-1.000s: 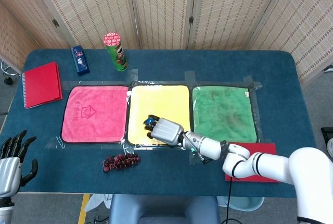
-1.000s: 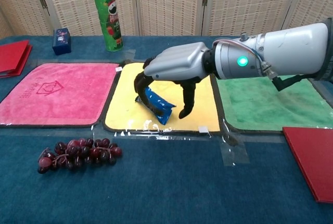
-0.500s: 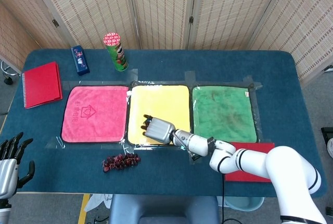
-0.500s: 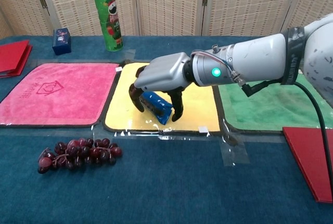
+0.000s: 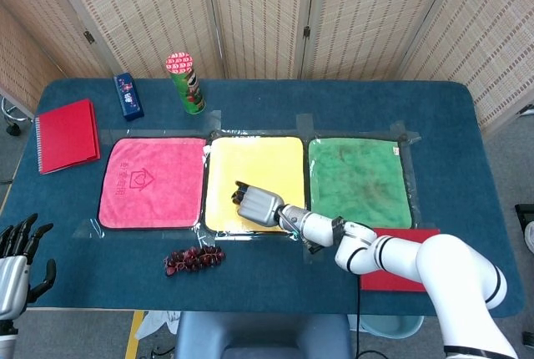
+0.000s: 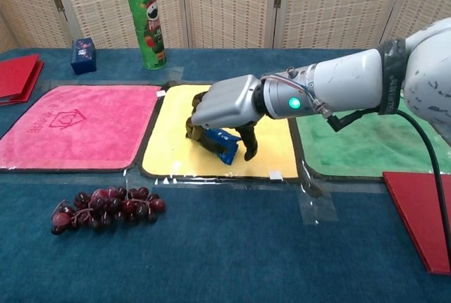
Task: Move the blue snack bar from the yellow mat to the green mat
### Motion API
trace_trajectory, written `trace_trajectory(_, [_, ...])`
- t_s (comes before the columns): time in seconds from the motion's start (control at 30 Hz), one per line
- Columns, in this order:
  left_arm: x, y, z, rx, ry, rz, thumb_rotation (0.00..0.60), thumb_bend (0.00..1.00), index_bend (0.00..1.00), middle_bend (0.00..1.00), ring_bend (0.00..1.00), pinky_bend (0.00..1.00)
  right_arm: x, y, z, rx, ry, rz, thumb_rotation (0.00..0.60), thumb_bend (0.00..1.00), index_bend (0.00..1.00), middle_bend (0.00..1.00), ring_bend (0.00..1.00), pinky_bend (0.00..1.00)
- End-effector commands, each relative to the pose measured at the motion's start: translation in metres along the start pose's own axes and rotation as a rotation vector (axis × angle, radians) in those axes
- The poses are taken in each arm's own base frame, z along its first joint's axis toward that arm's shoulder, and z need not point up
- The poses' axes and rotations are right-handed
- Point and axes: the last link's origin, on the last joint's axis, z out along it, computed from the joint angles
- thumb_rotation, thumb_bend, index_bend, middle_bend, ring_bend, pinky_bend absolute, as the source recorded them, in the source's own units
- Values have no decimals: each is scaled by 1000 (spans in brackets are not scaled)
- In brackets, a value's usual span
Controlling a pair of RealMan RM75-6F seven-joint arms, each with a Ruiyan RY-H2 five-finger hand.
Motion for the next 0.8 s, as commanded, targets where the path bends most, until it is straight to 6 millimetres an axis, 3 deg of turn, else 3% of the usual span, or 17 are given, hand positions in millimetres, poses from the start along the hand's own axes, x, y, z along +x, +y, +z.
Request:
trace_trajectory(0.03, [0, 0, 0, 0, 0, -1, 600, 591, 191, 70, 83, 6, -4, 4, -6, -9, -5, -12, 600, 198, 494, 259, 141, 0])
trace_trajectory(0.3, [-1, 1, 2, -9, 0, -3, 600, 591, 192, 70, 83, 6, -20, 27, -38, -73, -38, -14, 600, 197, 507, 271, 142, 0])
trace_trajectory(0.5, [-1, 2, 3, -13, -1, -3, 600, 590, 191, 70, 83, 6, -35, 51, -74, -133, -91, -56, 600, 197, 507, 282, 147, 0])
trace_trajectory(0.63, [-1, 2, 3, -14, 1, -4, 600, 591, 192, 70, 83, 6, -28, 58, -93, -162, -64, -46, 600, 197, 507, 282, 145, 0])
trace_trajectory(0.8, [-1, 4, 4, -21, -2, -6, 600, 591, 191, 69, 83, 6, -13, 45, -89, -145, 14, 25, 600, 197, 492, 256, 151, 0])
